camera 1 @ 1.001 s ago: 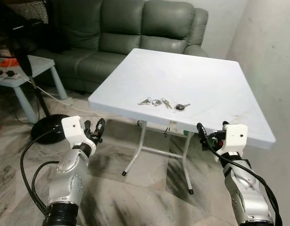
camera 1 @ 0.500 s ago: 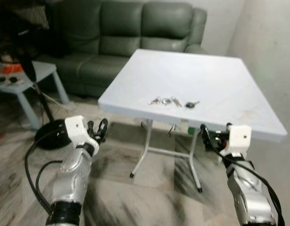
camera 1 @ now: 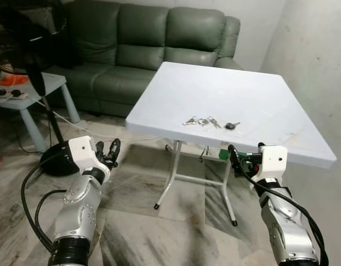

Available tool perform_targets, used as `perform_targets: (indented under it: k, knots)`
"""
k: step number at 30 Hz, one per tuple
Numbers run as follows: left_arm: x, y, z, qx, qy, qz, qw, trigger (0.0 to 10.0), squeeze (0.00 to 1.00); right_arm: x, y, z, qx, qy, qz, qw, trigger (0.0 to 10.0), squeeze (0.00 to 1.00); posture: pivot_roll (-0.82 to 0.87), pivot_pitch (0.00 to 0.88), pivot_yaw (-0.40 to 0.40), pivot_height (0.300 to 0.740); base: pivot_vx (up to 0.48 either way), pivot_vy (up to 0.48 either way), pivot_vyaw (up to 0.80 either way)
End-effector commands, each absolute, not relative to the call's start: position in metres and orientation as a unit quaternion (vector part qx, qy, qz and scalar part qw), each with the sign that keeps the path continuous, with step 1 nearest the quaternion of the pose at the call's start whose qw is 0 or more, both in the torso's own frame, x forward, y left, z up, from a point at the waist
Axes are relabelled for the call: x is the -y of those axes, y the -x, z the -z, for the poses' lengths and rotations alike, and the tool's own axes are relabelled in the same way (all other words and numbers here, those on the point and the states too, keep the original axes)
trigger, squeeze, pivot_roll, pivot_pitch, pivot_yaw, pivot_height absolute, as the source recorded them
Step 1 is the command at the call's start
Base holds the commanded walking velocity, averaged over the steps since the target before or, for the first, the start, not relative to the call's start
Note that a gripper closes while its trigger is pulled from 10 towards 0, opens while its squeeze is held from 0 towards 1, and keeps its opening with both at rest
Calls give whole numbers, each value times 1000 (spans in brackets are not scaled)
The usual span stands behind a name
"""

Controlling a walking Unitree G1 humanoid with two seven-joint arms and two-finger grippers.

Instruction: Hang keys on a hook

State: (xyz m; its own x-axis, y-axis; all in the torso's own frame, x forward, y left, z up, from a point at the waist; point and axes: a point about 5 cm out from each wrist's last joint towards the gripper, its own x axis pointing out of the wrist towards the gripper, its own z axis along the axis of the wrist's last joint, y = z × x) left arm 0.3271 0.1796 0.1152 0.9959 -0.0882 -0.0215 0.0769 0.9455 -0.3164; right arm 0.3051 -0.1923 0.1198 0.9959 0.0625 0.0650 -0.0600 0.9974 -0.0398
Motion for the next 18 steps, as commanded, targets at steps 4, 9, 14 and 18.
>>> perform_targets:
  k: [4, 9, 14, 18]
  knots:
    - [-177, -327, -117, -15, 158, 50, 986, 10000, 0, 195, -307, -126, 41, 21, -28, 999, 10000, 0, 168, 0, -27, 740, 383, 0, 0]
    - [-177, -327, -117, -16, 160, 53, 986, 10000, 0, 195, -307, -125, 41, 21, -27, 999, 10000, 0, 165, 0, -27, 740, 382, 0, 0]
    - [-175, -327, -117, -16, 159, 56, 986, 10000, 0, 196, -306, -125, 41, 22, -27, 999, 10000, 0, 165, 0, -27, 740, 382, 0, 0]
    - [-173, -327, -117, -17, 159, 59, 985, 10000, 0, 195, -306, -125, 41, 22, -27, 999, 10000, 0, 163, 0, -26, 740, 382, 0, 0]
